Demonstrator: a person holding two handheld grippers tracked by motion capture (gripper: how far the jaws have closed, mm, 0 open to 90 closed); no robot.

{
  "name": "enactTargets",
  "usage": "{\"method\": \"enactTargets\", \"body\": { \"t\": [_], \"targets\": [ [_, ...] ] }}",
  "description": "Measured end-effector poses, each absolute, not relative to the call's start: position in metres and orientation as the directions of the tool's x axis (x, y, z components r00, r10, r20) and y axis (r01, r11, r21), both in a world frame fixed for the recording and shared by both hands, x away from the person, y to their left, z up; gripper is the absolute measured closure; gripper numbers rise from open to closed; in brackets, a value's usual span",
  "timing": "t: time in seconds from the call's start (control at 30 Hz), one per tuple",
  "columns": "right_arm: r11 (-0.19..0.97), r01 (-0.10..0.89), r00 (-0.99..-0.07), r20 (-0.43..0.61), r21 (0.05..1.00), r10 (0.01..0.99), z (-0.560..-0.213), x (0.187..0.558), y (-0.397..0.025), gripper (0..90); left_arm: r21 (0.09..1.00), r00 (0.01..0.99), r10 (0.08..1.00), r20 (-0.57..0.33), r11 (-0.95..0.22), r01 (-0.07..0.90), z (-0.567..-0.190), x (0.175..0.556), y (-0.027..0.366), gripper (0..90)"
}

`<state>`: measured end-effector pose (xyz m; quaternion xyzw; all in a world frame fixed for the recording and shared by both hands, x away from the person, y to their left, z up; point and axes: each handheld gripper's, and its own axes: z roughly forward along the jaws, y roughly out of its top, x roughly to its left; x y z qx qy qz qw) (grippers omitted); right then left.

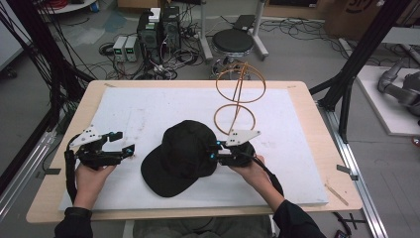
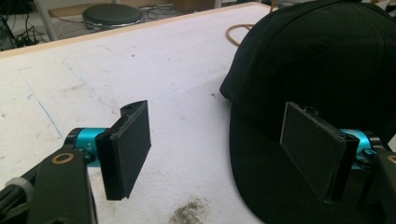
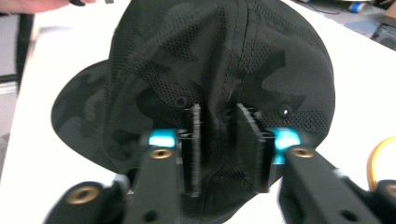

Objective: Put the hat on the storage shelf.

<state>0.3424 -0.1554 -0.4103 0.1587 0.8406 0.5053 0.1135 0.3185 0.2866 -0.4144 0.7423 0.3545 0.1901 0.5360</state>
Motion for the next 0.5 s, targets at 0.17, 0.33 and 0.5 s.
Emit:
{"method": "enactTargets", "body": {
  "t": [0.17, 0.33, 0.5],
  "targets": [
    [0.44, 0.147, -0.927, -0.031, 0.886, 0.373, -0.409, 0.343, -0.157, 87.1, 0.929, 0.674, 0.733, -0.093, -0.18, 0.324, -0.415, 0.319, 0.286, 24.3],
    [0.429, 0.147, -0.924, -0.032, 0.891, 0.382, -0.407, 0.342, -0.159, 89.0, 0.927, 0.668, 0.738, -0.097, -0.177, 0.33, -0.415, 0.319, 0.288, 24.9],
    [0.412, 0.127, -0.918, -0.05, 0.902, 0.393, -0.398, 0.341, -0.163, 89.3, 0.926, 0.67, 0.737, -0.093, -0.184, 0.33, -0.416, 0.319, 0.287, 25.5]
  ]
}}
